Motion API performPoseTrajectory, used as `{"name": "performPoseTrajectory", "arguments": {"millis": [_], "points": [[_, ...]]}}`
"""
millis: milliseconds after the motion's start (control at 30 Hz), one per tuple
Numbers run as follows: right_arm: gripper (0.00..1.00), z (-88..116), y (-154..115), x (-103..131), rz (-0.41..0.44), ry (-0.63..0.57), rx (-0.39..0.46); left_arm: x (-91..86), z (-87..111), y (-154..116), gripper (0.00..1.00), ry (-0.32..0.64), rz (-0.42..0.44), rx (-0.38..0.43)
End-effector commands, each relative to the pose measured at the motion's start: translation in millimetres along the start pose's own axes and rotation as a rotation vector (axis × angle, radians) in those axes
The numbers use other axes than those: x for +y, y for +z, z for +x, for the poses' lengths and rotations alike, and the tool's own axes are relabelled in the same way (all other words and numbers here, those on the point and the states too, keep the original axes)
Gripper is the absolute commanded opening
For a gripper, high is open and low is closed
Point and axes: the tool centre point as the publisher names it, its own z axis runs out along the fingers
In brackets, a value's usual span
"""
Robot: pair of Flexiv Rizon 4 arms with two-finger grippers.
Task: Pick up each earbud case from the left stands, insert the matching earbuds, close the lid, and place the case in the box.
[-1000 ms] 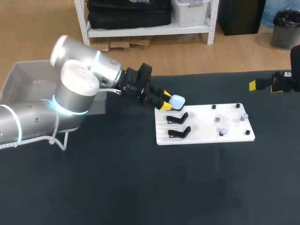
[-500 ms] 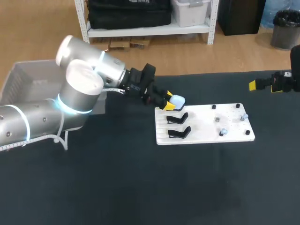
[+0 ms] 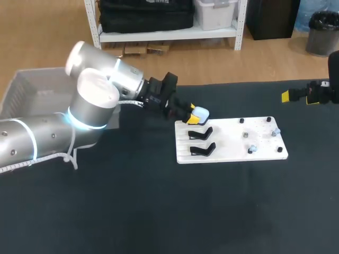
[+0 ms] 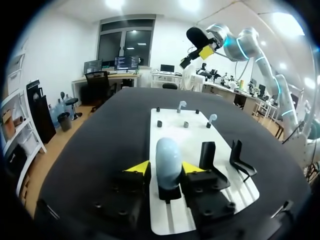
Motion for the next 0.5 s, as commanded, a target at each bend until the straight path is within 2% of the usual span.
{"name": "performPoseTrajectory", "arguments": {"millis": [33,133,267,400,500], "points": [[1.0,0,0,1,0.004,0.0,0.001,3.3,1.4,2,0.34,0.003,0.003,-0.002],[1.0,0,0,1,0.004,0.0,0.001,2.5,2.0,2,0.28,0.001,0.001,-0.005],[1.0,0,0,1,0.004,0.0,0.001,-0.8,2.4,0,0.0,0.001,0.0,-0.009],[1.0,0,0,1,0.004,0.0,0.001,-7.1,-0.6,-6,0.0,0.0,-0.007,-0.03],[1.0,0,0,1,0.004,0.0,0.001,-15.9,-12.3,-17,0.0,0.013,-0.029,-0.077]]}}
